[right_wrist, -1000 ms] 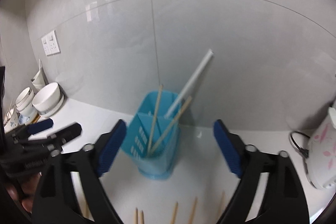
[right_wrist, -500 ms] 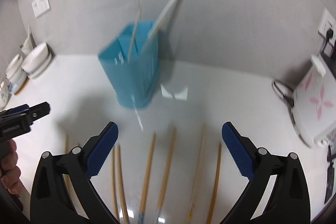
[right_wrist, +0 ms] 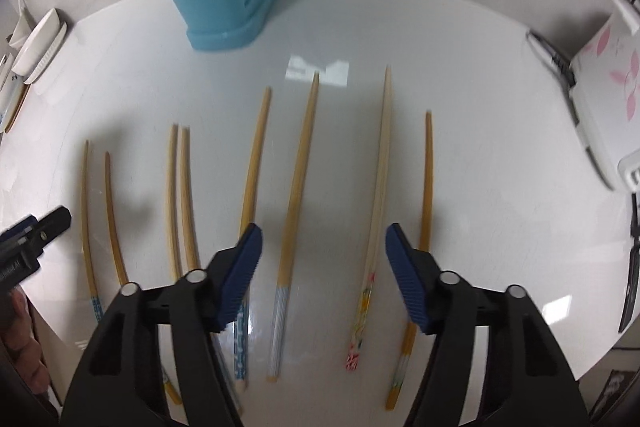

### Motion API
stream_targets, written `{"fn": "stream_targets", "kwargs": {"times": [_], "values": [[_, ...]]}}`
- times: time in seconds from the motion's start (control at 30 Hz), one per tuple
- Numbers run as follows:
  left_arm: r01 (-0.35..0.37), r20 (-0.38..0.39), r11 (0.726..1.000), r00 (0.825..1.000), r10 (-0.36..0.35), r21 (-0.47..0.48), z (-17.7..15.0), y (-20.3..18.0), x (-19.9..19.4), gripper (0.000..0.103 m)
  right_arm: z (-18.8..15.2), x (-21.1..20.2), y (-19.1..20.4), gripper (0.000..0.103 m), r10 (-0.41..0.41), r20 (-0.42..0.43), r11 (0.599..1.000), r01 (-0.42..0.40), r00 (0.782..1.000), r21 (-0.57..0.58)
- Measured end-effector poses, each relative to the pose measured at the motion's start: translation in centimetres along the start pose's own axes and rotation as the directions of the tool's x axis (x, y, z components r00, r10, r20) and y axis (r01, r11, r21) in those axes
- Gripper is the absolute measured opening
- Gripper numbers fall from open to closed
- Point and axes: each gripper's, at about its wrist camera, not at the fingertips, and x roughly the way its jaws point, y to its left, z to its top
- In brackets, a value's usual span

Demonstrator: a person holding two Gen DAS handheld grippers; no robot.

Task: Organize utensils
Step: 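Move both open tools back to the remaining chopsticks, then grasp the blue-patterned chopstick with the left tool while the right grasps a grey-tipped one, then lift both chopsticks and carry them above the blue holder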

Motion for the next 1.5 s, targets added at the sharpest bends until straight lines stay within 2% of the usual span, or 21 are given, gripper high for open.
{"fn": "stream_targets", "kwargs": {"times": [0.07,0.13,0.37,0.47,0.6,0.67,0.77,0.8,0.9,1.1,1.23,1.5], "values": [[0.003,-0.016,1.000,1.000,-0.003,-0.005,-0.1,-0.2,0.3,0.097,0.0,0.3,0.0,0.053,0.002,-0.021,1.000,-0.002,1.000,0.001],[-0.007,-0.037,1.000,0.999,0.007,0.002,-0.3,-0.3,0.8,0.097,0.0,0.6,0.2,0.046,0.009,-0.046,1.000,-0.009,0.999,0.000],[-0.033,-0.115,0.999,0.993,0.032,-0.007,-1.3,-0.3,2.1,0.088,0.4,1.5,1.0,0.042,0.027,-0.104,1.000,-0.027,0.994,0.005],[-0.041,-0.139,0.999,0.989,0.040,-0.006,-1.6,-0.5,2.3,0.081,0.5,1.8,1.3,0.038,0.017,-0.120,1.000,-0.018,0.993,-0.002],[-0.073,-0.161,0.997,0.984,0.073,0.002,-2.0,-0.4,2.6,0.069,1.1,2.7,1.7,0.028,0.013,-0.153,1.000,-0.013,0.988,0.001],[-0.078,-0.163,0.997,0.984,0.077,0.001,-2.0,-0.5,2.4,0.060,1.2,2.9,1.7,0.024,0.014,-0.161,1.000,-0.014,0.987,0.003],[-0.075,-0.166,0.997,0.983,0.077,0.016,-1.9,-0.9,1.9,0.024,1.4,3.4,1.8,0.020,0.013,-0.179,1.000,-0.011,0.984,0.011],[-0.070,-0.168,0.997,0.983,0.072,0.022,-1.8,-1.4,1.6,0.007,1.4,3.6,1.8,0.019,0.015,-0.185,1.000,-0.013,0.983,0.013],[-0.049,-0.175,0.999,0.983,0.051,0.017,-1.9,-1.3,1.5,0.006,1.5,4.2,1.7,0.007,0.033,-0.208,0.999,-0.024,0.977,0.044],[-0.037,-0.169,0.999,0.985,0.039,0.019,-2.2,-0.7,1.0,0.006,1.9,4.2,1.5,0.007,0.037,-0.201,0.998,-0.026,0.979,0.053],[-0.026,-0.161,0.999,0.987,0.030,0.023,-1.3,0.4,1.1,0.006,2.1,3.8,1.3,0.007,0.040,-0.179,0.998,-0.030,0.983,0.060],[-0.001,-0.082,0.999,0.997,0.004,0.035,0.1,-0.1,-0.9,0.006,3.0,1.4,0.4,0.007,0.034,-0.088,0.997,-0.028,0.996,0.071]]}}
